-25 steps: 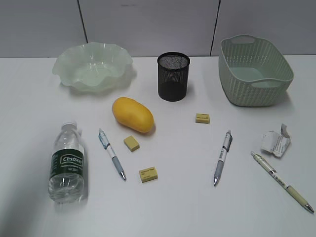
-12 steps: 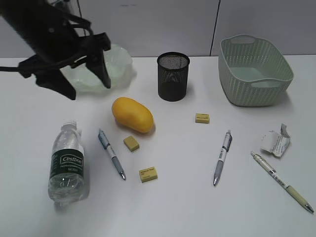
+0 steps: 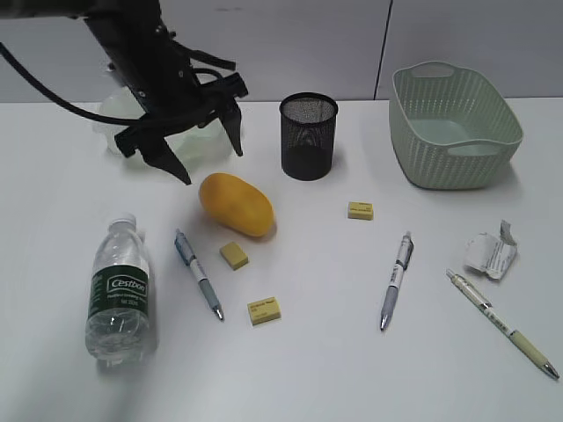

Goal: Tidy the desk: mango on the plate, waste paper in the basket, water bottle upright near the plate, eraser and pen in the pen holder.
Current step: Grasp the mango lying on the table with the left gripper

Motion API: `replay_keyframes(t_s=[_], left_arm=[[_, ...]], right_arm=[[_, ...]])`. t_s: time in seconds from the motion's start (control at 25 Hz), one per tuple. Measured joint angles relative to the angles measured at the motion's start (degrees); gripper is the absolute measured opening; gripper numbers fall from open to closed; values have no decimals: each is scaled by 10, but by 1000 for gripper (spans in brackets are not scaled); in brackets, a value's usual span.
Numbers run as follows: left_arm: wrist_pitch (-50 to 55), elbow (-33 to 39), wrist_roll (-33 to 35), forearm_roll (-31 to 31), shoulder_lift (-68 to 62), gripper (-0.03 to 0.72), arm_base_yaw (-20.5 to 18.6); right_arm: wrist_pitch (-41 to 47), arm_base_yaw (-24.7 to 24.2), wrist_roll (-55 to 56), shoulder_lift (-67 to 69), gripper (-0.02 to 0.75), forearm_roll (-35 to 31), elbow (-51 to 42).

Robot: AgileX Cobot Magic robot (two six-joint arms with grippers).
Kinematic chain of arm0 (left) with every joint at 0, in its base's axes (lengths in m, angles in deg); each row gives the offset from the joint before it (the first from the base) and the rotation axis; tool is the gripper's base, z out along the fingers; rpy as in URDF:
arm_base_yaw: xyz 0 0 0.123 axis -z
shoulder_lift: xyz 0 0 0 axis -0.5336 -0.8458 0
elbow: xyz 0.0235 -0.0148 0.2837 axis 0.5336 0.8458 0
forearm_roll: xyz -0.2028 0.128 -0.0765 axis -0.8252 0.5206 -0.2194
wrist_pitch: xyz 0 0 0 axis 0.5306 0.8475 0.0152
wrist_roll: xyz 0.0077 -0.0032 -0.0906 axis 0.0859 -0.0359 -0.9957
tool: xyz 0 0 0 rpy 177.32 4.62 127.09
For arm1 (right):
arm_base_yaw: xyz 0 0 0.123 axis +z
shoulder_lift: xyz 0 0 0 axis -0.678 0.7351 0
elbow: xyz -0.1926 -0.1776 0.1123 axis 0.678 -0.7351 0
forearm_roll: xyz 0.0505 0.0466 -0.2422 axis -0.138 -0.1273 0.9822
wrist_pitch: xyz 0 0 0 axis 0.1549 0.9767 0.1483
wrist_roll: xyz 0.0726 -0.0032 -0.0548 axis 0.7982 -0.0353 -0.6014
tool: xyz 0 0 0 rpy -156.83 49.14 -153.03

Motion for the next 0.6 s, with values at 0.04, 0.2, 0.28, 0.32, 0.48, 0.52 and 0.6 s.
replay_keyframes(t_s=[0.04, 0.2, 0.28, 0.32, 0.48, 0.52, 0.6], left_arm=[[1, -2, -9, 0, -8, 599, 0], [5, -4, -34, -5, -32, 601, 0], [0, -4, -41, -12, -41, 601, 0], [-7, -4, -44, -18, -44, 601, 0], [-32, -4, -47, -38, -57, 601, 0], [-35, -4, -49, -41, -60, 601, 0], [-38, -4, -53, -43, -65, 601, 0]], right_arm=[[0, 0, 0, 0, 403, 0, 0], [0, 0, 0, 0, 403, 0, 0], [0, 0, 0, 0, 403, 0, 0], [0, 0, 0, 0, 403, 0, 0], [0, 0, 0, 0, 403, 0, 0], [0, 0, 0, 0, 403, 0, 0], [0, 0, 0, 0, 403, 0, 0]])
